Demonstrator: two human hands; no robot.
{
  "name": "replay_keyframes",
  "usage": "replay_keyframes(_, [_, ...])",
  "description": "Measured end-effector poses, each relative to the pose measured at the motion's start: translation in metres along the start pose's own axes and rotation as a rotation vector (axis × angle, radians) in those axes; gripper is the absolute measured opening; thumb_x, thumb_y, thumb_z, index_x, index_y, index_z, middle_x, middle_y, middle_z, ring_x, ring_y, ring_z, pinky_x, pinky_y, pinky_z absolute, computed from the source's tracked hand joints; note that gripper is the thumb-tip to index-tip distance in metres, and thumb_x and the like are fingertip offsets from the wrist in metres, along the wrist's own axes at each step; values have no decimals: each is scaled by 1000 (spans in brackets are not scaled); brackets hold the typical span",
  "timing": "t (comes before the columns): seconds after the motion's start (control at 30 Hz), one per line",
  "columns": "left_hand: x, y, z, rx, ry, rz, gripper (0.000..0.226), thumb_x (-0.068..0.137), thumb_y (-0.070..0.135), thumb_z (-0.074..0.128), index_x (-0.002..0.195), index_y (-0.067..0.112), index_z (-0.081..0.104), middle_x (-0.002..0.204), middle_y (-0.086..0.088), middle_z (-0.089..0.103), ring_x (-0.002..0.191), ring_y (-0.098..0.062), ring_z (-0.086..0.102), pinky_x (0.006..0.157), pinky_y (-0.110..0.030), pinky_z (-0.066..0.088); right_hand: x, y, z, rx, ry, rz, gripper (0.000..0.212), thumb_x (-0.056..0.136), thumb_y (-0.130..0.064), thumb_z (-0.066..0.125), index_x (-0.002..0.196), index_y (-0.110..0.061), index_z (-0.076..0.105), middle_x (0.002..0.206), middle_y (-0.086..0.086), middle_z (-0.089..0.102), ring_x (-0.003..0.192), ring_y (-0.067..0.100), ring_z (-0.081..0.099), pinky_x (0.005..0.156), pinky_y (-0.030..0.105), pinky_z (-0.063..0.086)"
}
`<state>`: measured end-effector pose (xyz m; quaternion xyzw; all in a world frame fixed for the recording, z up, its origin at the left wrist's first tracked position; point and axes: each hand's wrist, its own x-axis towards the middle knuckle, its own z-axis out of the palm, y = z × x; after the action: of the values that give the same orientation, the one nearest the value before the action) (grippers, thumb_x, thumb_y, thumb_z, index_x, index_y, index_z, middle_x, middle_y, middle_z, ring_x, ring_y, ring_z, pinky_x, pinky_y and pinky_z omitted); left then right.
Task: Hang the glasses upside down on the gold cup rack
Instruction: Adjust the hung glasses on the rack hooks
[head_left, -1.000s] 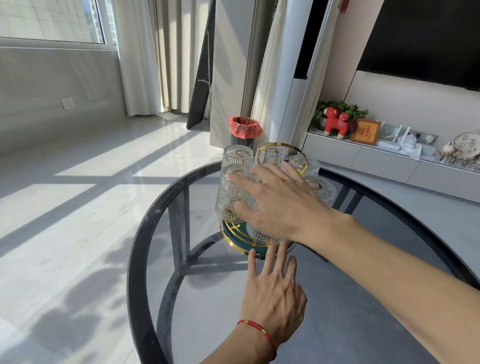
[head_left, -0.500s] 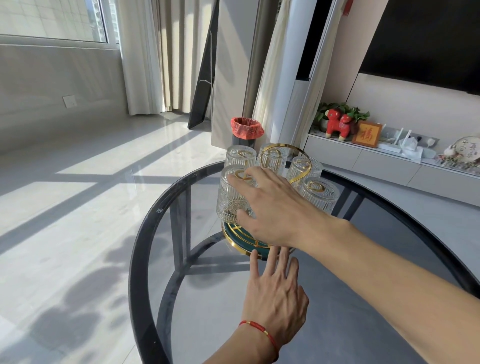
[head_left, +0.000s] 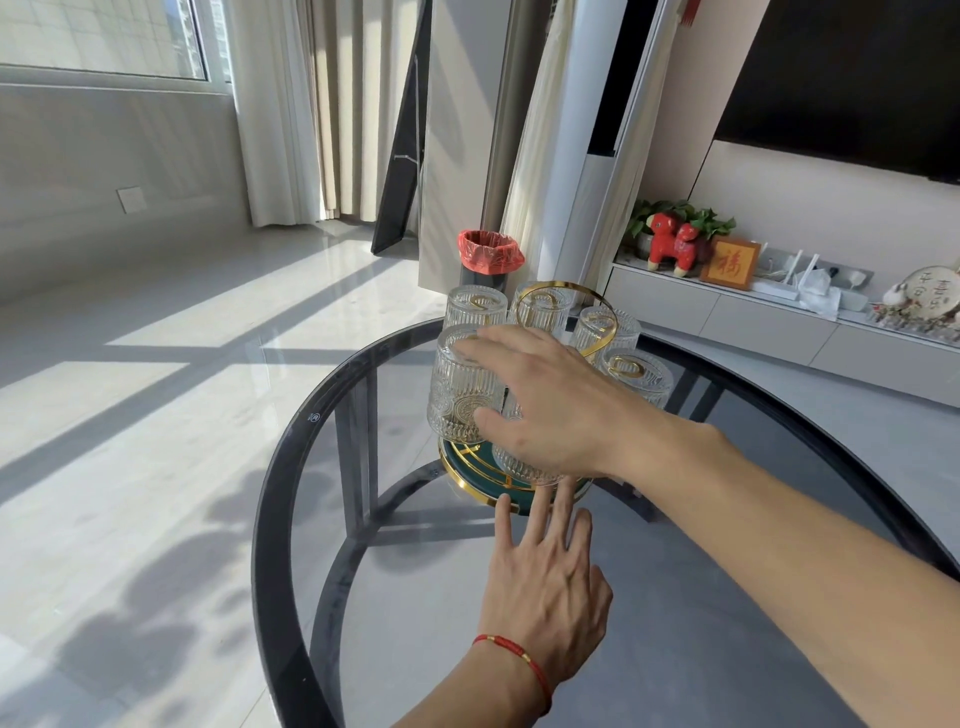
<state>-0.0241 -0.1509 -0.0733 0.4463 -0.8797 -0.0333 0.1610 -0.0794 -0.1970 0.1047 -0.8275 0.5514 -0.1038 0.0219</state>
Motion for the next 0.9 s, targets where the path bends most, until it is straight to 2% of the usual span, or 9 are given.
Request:
replay_keyframes(0.1, [0,-1,1,-8,0,-5,53,99,37,35,144,12,40,170,-11,15,156,-30,11,120,-65,15,-17,8,-11,119,139,-14,55,98,-24,60,151,-24,47,155,-7,46,141,4,34,107,1,14])
replay_keyframes(0.17, [-1,0,1,-7,10,-5,52,98,38,36,142,12,43,170,-11,18,155,-30,14,119,-66,18,-35,15,-15,195,297,27,44,97,-18,61,141,-22,60,144,-9,58,131,-1,45,103,-4,19])
replay_keyframes(0.27, [-1,1,1,-6,10,0,53,97,39,36,143,12,41,170,-11,16,155,-30,13,119,-66,15,-62,20,-7,253,516,90,32,94,-10,61,123,-20,70,124,-10,68,117,0,58,101,9,39])
replay_keyframes(0.33, [0,1,1,-1,9,-4,57,98,39,35,148,14,36,170,-10,16,156,-29,10,120,-65,14,-74,21,3,245,560,131,32,91,-13,59,120,-20,71,121,-11,68,114,3,60,100,12,41])
replay_keyframes(0.4, [-1,0,2,6,2,-1,61,98,40,34,154,16,29,170,-9,14,156,-28,6,121,-64,10,-77,20,12,211,485,155,40,90,-18,56,129,-20,68,131,-10,64,123,6,56,105,12,36])
replay_keyframes(0.5, [-1,0,0,15,0,10,64,98,38,32,158,17,20,170,-8,13,156,-29,4,121,-63,6,-71,19,22,60,351,149,55,93,-23,58,148,-22,53,152,-4,51,141,16,43,117,33,32])
replay_keyframes(0.57, [-1,1,-2,26,-4,3,64,98,36,34,157,18,21,168,-11,16,155,-30,8,122,-62,7,-64,19,26,12,325,154,59,94,-25,58,151,-22,49,156,-1,47,144,17,40,118,40,31])
replay_keyframes(0.77, [-7,1,-8,69,-24,18,60,96,36,36,153,17,29,165,-14,21,152,-36,13,119,-59,17,-60,17,31,-39,291,191,62,93,-25,57,153,-18,46,157,4,47,146,19,37,118,39,30])
replay_keyframes(0.9, [-15,6,-3,40,-61,26,59,97,38,34,152,18,29,169,-18,5,155,-38,-5,120,-61,16,-64,17,29,-18,237,192,66,94,-23,55,158,-22,38,164,3,38,152,19,29,122,41,26])
